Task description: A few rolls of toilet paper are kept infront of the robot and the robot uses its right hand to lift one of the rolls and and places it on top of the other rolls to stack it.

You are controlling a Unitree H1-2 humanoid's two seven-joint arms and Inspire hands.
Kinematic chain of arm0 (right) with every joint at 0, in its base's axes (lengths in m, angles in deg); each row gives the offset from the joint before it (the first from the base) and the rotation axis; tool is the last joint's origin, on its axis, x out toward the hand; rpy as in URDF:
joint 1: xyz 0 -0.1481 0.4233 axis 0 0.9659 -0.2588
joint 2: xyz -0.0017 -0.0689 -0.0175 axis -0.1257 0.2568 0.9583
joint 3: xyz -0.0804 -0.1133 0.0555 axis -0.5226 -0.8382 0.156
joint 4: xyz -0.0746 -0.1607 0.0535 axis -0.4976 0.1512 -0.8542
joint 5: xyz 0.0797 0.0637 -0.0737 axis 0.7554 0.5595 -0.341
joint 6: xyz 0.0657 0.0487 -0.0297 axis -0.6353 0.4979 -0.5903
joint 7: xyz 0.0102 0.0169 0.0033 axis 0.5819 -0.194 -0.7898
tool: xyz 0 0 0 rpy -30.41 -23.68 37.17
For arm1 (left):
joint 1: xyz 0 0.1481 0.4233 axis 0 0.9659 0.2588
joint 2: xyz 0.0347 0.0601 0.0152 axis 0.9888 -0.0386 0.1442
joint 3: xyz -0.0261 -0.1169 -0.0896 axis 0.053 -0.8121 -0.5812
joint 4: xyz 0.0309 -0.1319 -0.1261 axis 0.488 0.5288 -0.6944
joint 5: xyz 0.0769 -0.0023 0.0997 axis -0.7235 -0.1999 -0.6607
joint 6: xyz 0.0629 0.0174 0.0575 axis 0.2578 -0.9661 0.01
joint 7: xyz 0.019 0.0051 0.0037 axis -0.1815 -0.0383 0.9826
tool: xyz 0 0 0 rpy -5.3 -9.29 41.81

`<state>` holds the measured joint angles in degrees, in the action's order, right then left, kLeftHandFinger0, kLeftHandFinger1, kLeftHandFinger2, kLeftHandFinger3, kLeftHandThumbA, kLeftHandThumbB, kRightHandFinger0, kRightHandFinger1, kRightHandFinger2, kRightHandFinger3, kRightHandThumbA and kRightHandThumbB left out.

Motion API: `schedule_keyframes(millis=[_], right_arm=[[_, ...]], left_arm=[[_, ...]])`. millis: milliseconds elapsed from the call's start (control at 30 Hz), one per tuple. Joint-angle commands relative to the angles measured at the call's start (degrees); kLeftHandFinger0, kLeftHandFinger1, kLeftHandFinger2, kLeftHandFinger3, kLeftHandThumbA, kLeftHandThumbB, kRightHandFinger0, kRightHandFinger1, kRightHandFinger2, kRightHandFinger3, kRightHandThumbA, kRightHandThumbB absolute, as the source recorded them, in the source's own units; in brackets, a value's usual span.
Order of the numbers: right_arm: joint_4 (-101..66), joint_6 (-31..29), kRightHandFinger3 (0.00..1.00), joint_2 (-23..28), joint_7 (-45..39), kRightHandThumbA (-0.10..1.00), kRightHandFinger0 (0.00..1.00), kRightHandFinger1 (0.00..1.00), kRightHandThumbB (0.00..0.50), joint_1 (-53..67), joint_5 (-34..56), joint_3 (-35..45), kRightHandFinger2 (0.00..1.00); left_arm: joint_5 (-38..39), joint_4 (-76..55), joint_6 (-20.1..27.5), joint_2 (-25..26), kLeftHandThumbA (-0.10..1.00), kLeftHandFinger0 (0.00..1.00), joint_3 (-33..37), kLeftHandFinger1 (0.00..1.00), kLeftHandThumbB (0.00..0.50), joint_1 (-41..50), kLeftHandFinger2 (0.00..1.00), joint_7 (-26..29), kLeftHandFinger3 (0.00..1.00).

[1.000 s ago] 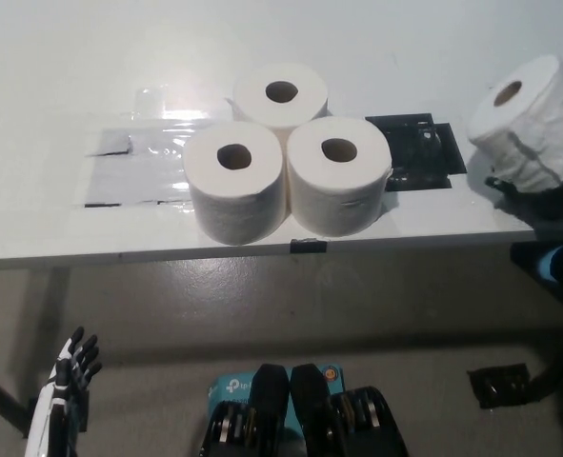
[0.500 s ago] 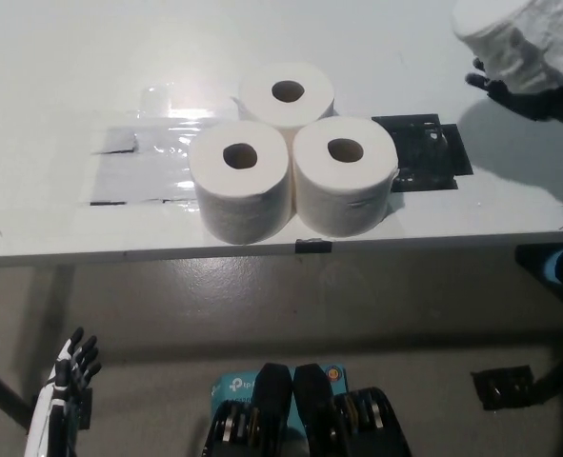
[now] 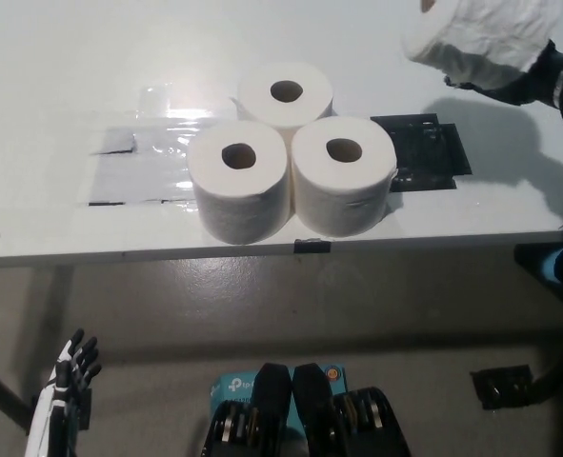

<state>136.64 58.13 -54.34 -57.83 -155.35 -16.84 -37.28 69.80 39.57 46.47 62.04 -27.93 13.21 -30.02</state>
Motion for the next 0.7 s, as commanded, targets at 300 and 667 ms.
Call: schedule_keyframes(millis=[300,667], right_arm=[[2.55,-2.98,0.11,-3.23,7.52,0.74,0.00,0.00,0.107,-8.34,-2.44,-3.13,0.00],[3.09,-4.75,0.22,-4.78,7.70,0.70,0.00,0.00,0.103,-9.46,-5.62,-7.16,0.00]], left_arm=[[-1.09,-1.70,-0.15,1.00,1.00,1.00,-0.09,1.00,0.230,0.15,1.00,0.51,1.00],[-0.86,-1.38,0.39,1.09,1.00,1.00,-0.09,1.00,0.219,-0.28,1.00,0.20,1.00]])
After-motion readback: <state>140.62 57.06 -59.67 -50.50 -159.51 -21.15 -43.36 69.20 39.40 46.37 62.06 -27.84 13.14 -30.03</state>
